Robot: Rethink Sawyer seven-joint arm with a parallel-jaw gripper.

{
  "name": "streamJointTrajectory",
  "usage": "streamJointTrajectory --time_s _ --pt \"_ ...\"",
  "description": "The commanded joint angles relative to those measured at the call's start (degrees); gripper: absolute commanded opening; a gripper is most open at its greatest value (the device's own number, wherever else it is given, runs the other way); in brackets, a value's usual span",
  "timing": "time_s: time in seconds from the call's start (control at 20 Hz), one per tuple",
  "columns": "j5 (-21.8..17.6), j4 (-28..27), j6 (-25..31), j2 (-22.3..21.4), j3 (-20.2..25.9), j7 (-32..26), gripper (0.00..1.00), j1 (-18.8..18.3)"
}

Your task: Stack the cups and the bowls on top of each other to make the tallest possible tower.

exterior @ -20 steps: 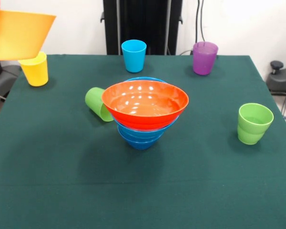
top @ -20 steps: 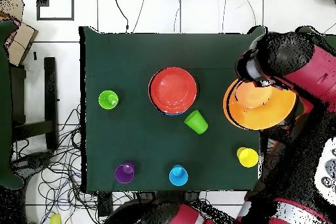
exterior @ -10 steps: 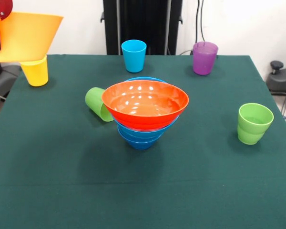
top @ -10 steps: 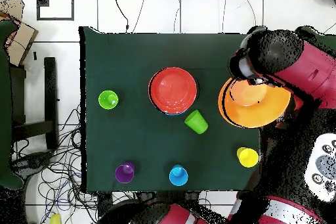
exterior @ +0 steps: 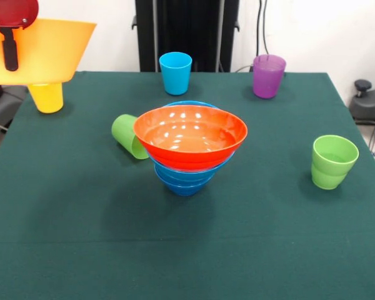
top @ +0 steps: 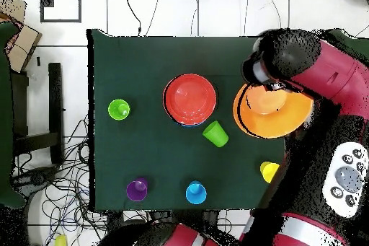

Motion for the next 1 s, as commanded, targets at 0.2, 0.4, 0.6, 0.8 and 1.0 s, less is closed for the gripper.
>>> streamJointTrajectory --time_s 0.2,0.4,0.6,0.8,1.0 --pt "-1.4 -0.6 1.3 3.6 4.0 4.8 0.00 2.2" --pt "-1.5 -1.5 1.7 4.0 3.8 4.8 0.00 2.5" --pt "-1.5 -2.0 2.1 4.3 3.4 5.3 0.00 2.8" --pt "-1.1 -2.6 2.7 4.7 3.3 5.8 0.00 3.2" --pt "-0.8 -3.3 3.4 5.0 3.1 6.1 0.00 3.5"
